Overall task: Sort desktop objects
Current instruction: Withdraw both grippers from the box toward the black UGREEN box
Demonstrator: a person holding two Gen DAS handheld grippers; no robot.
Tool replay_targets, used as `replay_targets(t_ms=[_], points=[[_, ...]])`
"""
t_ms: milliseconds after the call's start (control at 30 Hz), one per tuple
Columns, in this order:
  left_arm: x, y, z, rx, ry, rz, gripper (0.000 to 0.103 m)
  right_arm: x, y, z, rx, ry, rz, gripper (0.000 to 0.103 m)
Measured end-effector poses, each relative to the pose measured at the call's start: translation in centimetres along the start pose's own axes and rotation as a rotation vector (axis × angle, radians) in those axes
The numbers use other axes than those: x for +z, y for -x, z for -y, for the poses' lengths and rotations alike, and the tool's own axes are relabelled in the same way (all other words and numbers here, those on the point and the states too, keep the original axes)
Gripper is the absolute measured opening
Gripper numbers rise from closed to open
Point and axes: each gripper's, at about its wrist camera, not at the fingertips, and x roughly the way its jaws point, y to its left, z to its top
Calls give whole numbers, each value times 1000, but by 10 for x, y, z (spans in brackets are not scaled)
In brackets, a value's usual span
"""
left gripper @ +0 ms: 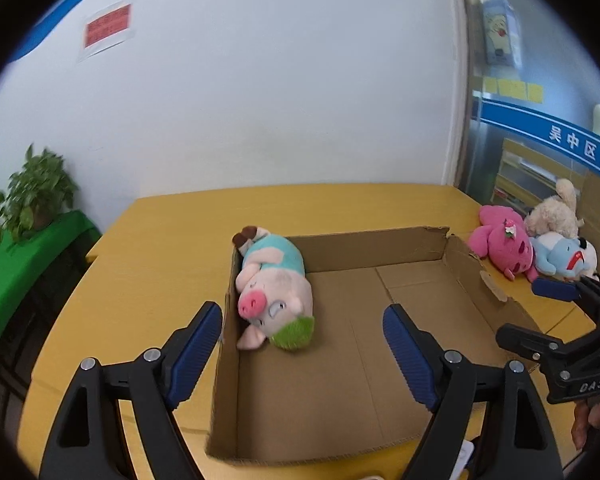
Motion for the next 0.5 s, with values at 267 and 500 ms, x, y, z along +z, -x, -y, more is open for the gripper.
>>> replay_targets(t_ms=[267, 500], points=[[-32, 32, 31, -61, 28, 15, 87, -39, 33, 0, -48, 34, 62, 103], [-67, 42, 62, -91, -24, -52, 87, -72, 46, 10, -27, 46, 79, 103]])
